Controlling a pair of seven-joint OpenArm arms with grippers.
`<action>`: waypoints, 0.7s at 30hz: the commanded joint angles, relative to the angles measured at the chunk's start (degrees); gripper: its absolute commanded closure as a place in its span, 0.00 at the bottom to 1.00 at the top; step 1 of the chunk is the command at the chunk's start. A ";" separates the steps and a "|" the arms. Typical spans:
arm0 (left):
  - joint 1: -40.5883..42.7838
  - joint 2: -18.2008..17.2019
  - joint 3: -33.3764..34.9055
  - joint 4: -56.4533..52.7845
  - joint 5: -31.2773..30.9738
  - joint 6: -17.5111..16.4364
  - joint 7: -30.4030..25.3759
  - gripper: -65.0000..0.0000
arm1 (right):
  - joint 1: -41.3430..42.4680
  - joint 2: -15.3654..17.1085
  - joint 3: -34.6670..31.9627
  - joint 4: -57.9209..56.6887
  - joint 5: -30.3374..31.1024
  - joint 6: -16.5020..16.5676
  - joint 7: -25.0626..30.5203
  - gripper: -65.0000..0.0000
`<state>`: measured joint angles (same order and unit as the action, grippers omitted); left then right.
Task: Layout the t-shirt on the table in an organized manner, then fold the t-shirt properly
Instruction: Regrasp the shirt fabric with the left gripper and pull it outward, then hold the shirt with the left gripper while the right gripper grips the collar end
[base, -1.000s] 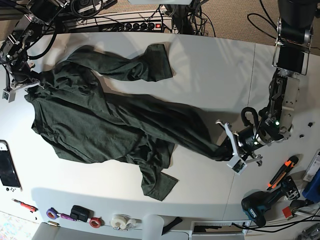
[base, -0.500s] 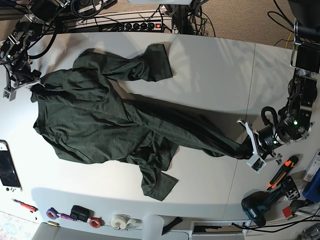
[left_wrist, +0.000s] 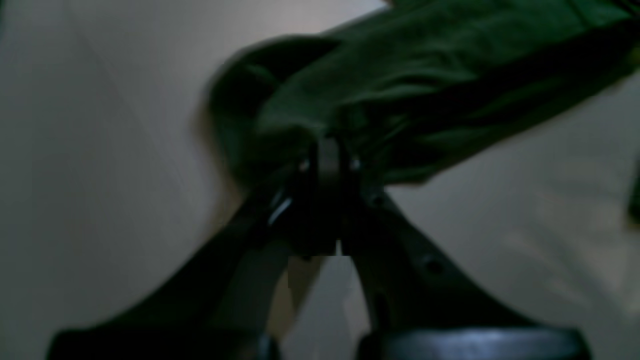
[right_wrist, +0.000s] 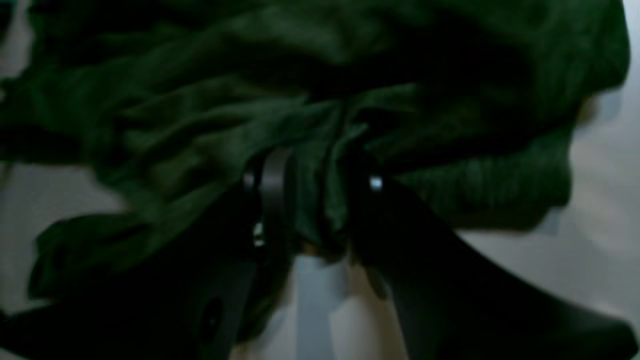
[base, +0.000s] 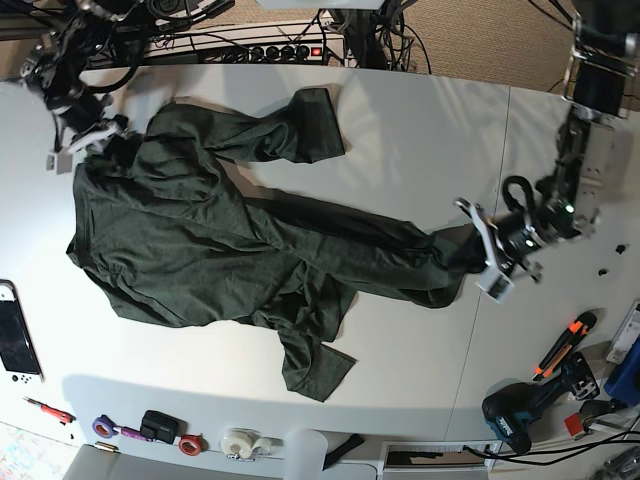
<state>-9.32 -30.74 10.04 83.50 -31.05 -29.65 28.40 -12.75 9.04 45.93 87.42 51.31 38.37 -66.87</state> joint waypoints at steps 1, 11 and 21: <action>-0.76 0.70 -0.46 0.87 -0.90 -0.44 -1.49 1.00 | -0.35 0.13 0.76 0.74 0.68 0.44 -0.87 0.71; -0.04 10.95 -0.46 0.90 -0.63 -1.53 -2.56 1.00 | -1.05 -1.90 10.54 0.74 18.18 0.83 -4.37 0.71; -0.02 12.00 -0.46 0.90 -0.70 -5.35 -2.54 1.00 | -5.90 -2.27 16.55 0.74 32.37 1.63 -12.41 0.71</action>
<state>-8.25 -18.57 10.00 83.50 -30.68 -34.76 27.35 -18.63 6.13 62.22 87.31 81.73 39.55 -79.94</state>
